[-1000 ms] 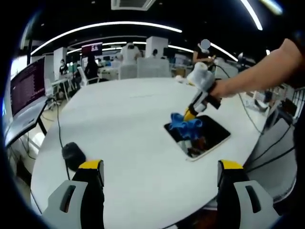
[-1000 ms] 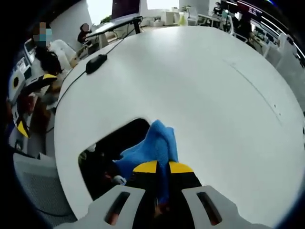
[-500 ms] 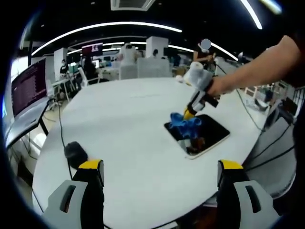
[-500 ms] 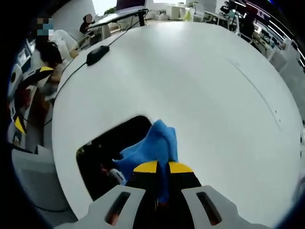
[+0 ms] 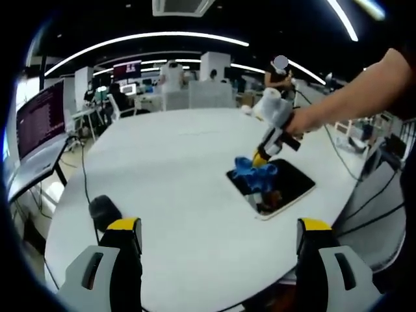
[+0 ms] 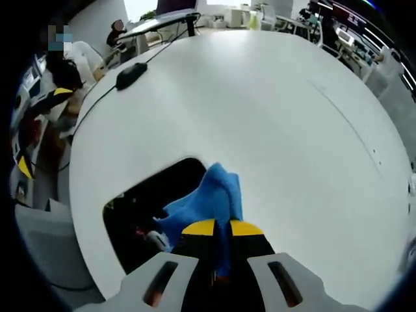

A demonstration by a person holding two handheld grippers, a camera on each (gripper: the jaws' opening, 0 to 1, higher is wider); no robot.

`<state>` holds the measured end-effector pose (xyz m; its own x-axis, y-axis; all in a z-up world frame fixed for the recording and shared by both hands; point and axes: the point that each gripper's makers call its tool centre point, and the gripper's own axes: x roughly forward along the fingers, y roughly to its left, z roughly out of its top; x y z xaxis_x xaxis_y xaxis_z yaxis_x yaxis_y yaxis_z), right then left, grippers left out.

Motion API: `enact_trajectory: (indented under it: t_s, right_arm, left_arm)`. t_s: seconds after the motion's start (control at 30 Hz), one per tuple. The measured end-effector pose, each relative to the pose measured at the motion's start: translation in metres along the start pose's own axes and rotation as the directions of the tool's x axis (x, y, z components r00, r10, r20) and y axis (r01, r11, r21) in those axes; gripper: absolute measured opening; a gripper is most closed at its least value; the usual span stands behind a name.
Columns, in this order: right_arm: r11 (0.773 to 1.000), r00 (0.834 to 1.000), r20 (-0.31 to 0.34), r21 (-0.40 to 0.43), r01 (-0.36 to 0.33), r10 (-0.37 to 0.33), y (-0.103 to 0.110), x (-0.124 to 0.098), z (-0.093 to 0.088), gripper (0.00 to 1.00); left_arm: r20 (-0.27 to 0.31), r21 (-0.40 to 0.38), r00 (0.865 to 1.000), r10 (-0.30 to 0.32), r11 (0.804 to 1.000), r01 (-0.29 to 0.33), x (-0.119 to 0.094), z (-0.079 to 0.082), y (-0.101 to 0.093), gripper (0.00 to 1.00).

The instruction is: Wipe the mirror surface with the cleaning cloth until all visible marks leave the cleaned area.

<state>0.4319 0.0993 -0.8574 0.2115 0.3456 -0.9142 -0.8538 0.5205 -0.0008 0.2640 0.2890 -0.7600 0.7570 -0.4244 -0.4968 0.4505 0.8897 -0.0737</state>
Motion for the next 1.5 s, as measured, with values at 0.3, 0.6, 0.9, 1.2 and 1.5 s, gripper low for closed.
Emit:
enact_trajectory:
  t_s: [0.3,0.6,0.9,1.2,1.5]
  right_arm:
    - [0.999,0.999,0.032,-0.033,-0.016,0.017,0.001,-0.003,-0.001,0.01]
    - [1.000,0.999,0.032,-0.031,0.001,0.000,-0.002,-0.009,-0.010,0.01]
    - [1.000,0.999,0.032,-0.020,0.007,-0.006,-0.007,-0.013,-0.016,0.01]
    - [1.000,1.000,0.021,-0.012,0.016,-0.015,-0.017,-0.019,-0.032,0.01]
    - [1.000,0.999,0.019,-0.002,0.031,-0.031,-0.022,-0.021,-0.037,0.02]
  left_arm:
    - [0.001,0.000,1.000,0.005,1.000,-0.005,-0.003,0.000,-0.004,0.99]
    - [-0.004,0.021,1.000,0.006,1.000,-0.006,-0.004,0.003,-0.006,0.99]
    - [-0.008,0.033,1.000,0.003,0.999,-0.003,-0.004,0.005,-0.011,0.99]
    - [-0.005,0.032,1.000,0.004,0.999,-0.004,-0.002,0.007,-0.016,0.99]
    - [-0.005,0.030,1.000,0.008,1.000,-0.008,-0.002,0.007,-0.019,0.99]
